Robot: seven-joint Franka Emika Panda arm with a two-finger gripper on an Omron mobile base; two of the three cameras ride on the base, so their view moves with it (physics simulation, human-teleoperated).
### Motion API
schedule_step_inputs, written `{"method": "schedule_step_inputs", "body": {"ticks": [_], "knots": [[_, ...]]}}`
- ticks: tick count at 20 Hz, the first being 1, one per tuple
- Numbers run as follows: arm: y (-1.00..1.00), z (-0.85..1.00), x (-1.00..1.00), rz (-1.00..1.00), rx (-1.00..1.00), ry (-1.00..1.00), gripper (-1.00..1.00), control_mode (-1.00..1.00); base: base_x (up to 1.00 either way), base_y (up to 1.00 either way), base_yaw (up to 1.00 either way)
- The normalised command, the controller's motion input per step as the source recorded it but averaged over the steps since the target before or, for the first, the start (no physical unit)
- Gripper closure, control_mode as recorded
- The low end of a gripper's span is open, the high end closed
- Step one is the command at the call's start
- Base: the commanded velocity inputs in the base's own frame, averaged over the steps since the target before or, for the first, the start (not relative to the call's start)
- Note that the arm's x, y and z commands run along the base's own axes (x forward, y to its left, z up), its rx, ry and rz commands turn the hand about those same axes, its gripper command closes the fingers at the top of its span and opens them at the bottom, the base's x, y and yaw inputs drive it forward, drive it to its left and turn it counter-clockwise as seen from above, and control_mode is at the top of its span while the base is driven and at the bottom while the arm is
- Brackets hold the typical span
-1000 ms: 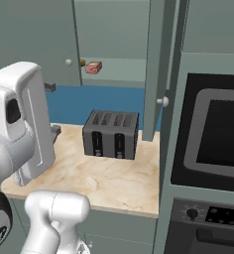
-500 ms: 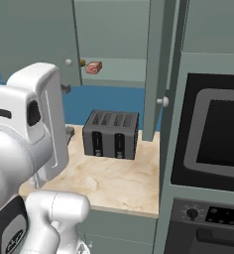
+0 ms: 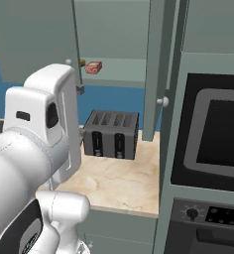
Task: Pick up the bar soap and sponge from the sink, and place them back in the cabinet, and close the cabinet doors.
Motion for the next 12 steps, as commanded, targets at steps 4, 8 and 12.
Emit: {"method": "schedule_step_inputs", "body": {"ticks": [4, 8, 12], "knots": [[-0.22, 0.0, 0.0, 0.0, 0.0, 0.0, -1.0, -1.0, 0.0, 0.0, 0.0], [-0.23, 0.0, 0.0, 0.0, 0.0, 0.0, -1.0, -1.0, 0.0, 0.0, 0.0], [-0.22, 0.0, 0.0, 0.0, 0.0, 0.0, -1.0, -1.0, 0.0, 0.0, 0.0]]}}
